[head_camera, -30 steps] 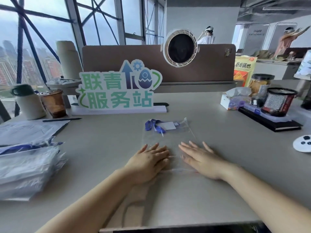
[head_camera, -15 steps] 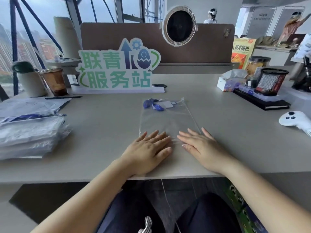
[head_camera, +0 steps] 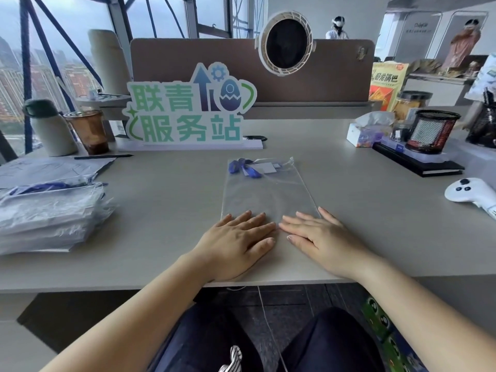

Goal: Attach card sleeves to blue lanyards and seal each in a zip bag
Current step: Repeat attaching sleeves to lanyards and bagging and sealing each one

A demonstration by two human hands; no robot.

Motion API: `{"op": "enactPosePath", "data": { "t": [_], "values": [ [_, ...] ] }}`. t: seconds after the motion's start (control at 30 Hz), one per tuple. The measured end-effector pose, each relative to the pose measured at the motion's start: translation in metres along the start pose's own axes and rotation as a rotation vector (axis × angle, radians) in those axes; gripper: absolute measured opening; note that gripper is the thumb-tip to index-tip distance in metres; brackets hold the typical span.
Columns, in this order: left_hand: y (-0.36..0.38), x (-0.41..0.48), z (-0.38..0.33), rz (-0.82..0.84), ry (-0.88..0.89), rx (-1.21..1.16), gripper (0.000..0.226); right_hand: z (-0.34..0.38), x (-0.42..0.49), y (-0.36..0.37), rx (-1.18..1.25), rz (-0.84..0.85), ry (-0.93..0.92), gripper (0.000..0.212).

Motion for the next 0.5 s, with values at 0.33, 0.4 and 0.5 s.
{"op": "enactPosePath", "data": {
  "t": [0.33,0.4,0.5],
  "values": [
    [-0.0008,-0.0010,-0.0036,-0.025,0.011,0.047,0.060,-0.0006,-0.0001,-0.0004,0.023,-0.003,0.005,0.081],
    [-0.0018,-0.0020,-0.0045,-0.051,0.028,0.042,0.060,-0.0019,-0.0013,-0.0018,0.064,-0.018,0.018,0.072],
    [-0.0034,-0.0041,-0.0038,-0.103,0.037,0.036,0.056,-0.0008,-0.0048,-0.0036,0.110,0.007,0.016,0.055]
  ]
}}
Point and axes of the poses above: each hand's wrist, its own x-axis towards the middle knuckle, its own y-axis out of the palm, z = x × y, the point moved 5 cm from there along x, towards the middle knuckle, and after that the axes turned 7 degrees about -x, right-handed, at the moved point
